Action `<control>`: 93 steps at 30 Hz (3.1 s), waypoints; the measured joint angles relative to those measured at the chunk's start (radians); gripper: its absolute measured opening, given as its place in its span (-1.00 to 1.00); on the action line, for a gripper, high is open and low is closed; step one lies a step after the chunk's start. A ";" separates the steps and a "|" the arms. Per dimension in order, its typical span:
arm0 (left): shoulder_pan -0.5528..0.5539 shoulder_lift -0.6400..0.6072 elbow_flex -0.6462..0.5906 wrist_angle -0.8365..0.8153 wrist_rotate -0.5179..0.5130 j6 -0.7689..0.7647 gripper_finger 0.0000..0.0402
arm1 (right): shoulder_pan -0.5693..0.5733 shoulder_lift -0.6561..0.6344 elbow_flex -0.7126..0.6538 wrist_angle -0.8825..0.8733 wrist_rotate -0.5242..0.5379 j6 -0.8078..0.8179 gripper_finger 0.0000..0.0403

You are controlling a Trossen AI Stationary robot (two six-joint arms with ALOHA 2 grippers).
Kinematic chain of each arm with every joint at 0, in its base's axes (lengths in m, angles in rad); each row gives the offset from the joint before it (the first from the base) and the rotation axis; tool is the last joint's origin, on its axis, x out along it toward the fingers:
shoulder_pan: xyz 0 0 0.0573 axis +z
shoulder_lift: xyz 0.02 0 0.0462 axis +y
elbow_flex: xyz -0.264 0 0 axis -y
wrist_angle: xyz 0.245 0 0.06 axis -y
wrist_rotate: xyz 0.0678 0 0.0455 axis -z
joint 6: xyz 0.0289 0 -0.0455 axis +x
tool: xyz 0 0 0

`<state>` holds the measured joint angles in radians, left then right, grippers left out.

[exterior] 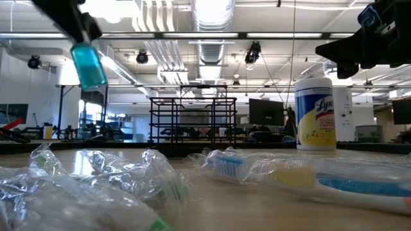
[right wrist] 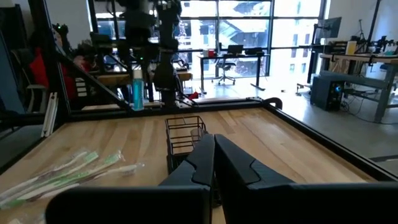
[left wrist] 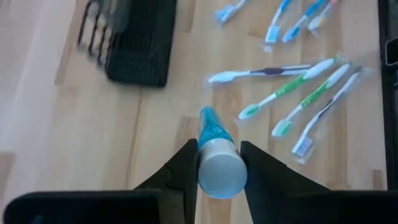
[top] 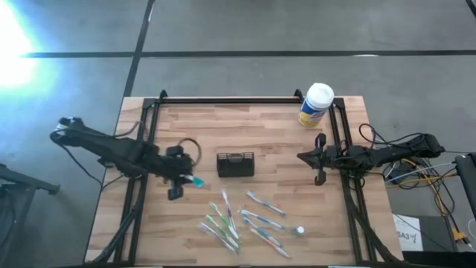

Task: Pick & Place toothbrushing station
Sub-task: Put the left blue mouthwash into the black mesh organizer

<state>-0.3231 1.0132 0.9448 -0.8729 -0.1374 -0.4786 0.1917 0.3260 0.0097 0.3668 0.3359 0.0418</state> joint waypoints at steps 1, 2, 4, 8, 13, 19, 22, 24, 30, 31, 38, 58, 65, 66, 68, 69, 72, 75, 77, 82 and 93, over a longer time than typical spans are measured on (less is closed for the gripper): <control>0.001 -0.047 -0.048 0.024 -0.002 -0.022 -0.51 | 0.000 0.001 0.000 0.000 0.000 0.000 -0.96; 0.001 -0.097 -0.099 0.052 -0.003 -0.045 -0.51 | 0.000 0.001 0.000 0.001 0.000 0.000 -0.96; 0.000 -0.186 -0.190 0.119 -0.002 -0.082 -0.51 | 0.000 0.003 0.000 0.004 0.002 0.002 -0.96; 0.000 -0.329 -0.325 0.199 -0.003 -0.138 -0.51 | 0.000 0.004 0.000 0.004 0.004 0.000 -0.96; 0.002 -0.409 -0.407 0.259 -0.002 -0.149 -0.51 | 0.000 0.004 0.000 0.005 0.004 0.003 -0.96; 0.019 -0.355 -0.308 0.297 -0.008 -0.106 -0.51 | 0.000 0.004 0.000 0.006 0.004 0.003 -0.96; 0.029 -0.273 -0.179 0.296 -0.021 -0.028 -0.51 | 0.000 0.004 0.000 0.009 0.004 0.003 -0.96; 0.040 -0.195 -0.066 0.268 -0.030 0.025 -0.51 | 0.000 0.004 0.000 0.009 0.005 0.003 -0.96; 0.097 0.143 0.378 -0.119 -0.073 0.121 -0.51 | 0.000 0.004 0.000 0.010 0.005 -0.001 -0.96; 0.106 0.204 0.454 -0.181 -0.087 0.146 -0.51 | 0.000 0.004 0.000 0.010 0.005 -0.001 -0.96; 0.164 0.590 0.911 -0.451 -0.092 0.401 -0.51 | 0.000 0.004 0.000 0.010 0.005 -0.002 -0.96; 0.282 0.874 0.995 -0.472 0.012 0.603 -0.51 | 0.000 0.004 0.000 0.003 0.005 -0.001 -0.96; 0.284 0.872 0.900 -0.378 0.062 0.625 -0.51 | 0.000 0.004 0.000 0.004 0.005 -0.012 -0.96; 0.284 0.871 0.892 -0.375 0.064 0.626 -0.51 | -0.001 0.004 0.000 0.004 0.005 -0.015 -0.96; 0.284 0.871 0.880 -0.371 0.065 0.628 -0.51 | -0.001 0.004 0.000 0.004 0.005 -0.015 -0.96; 0.284 0.871 0.874 -0.365 0.066 0.631 -0.51 | -0.001 0.004 0.000 0.004 0.005 -0.015 -0.96; 0.287 0.871 0.864 -0.352 0.069 0.634 -0.51 | -0.001 0.004 0.000 0.005 0.005 -0.016 -0.96; 0.288 0.873 0.851 -0.319 0.073 0.634 -0.51 | -0.001 0.004 0.000 0.005 0.005 -0.016 -0.96; 0.290 0.874 0.838 -0.301 0.081 0.634 -0.51 | -0.001 0.004 0.000 0.005 0.005 -0.016 -0.96; 0.298 0.875 0.782 -0.248 0.093 0.635 -0.51 | -0.001 0.004 0.000 0.005 0.005 -0.016 -0.96; 0.314 0.873 0.696 -0.164 0.109 0.636 -0.51 | -0.001 0.004 0.000 0.007 0.005 -0.019 -0.96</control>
<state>-0.0090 1.8861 1.6412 -1.0371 -0.0287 0.1570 0.1909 0.3302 0.0097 0.3735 0.3412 0.0231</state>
